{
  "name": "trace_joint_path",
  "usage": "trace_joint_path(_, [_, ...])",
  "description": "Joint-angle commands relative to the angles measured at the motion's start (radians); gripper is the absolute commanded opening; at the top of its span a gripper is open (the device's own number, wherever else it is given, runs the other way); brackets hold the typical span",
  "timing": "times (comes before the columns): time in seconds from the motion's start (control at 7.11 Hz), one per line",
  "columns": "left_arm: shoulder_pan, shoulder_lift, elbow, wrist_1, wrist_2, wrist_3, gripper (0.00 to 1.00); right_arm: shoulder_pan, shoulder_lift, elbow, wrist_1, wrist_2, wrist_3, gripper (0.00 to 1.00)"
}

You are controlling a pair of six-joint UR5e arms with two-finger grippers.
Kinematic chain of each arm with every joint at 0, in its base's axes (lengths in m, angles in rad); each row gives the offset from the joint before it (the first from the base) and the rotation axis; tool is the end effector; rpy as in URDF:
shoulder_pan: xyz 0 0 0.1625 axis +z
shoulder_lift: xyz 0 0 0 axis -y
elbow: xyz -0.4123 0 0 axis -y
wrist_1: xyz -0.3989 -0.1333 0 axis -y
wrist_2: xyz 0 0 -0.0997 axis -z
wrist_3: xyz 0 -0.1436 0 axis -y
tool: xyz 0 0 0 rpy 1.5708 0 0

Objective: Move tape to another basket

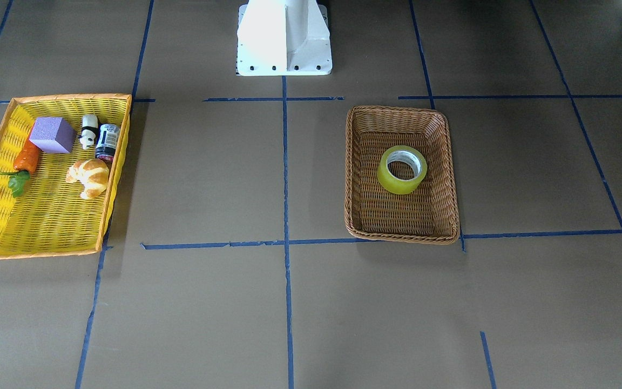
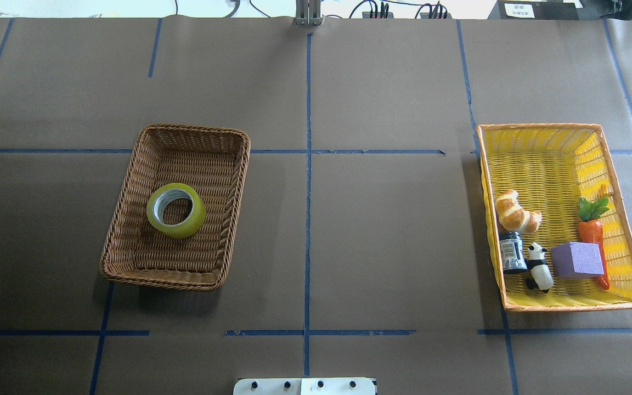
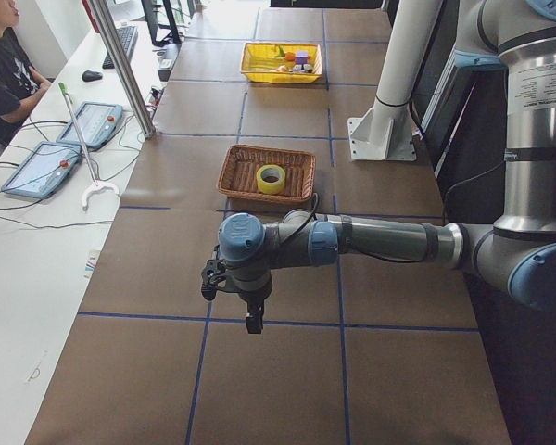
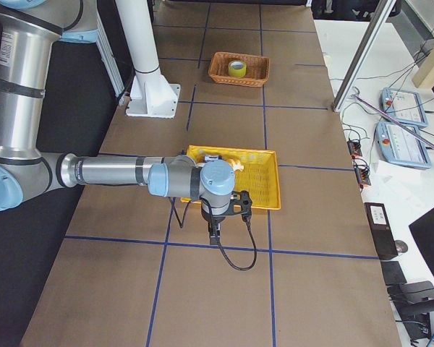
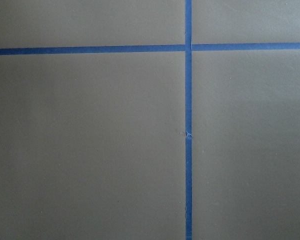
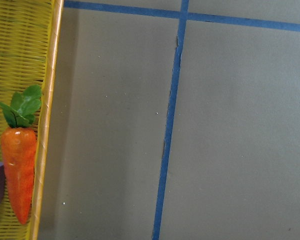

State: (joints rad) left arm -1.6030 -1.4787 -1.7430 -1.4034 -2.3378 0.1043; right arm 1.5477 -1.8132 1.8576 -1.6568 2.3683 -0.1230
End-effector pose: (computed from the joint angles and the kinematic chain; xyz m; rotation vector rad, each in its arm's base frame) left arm -0.0481 -0.4487 0.6528 -0.0305 0.7704 0.0350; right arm 0.0214 -0.3956 0.6494 0.0005 -0.7989 -0.1217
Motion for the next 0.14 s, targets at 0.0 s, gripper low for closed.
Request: trace_joint_path(0.0, [0.0, 0.0, -0.004, -0.002, 0.002, 0.0, 1.0, 0.0, 0.0, 0.0, 0.0, 0.002, -0.003, 1.0])
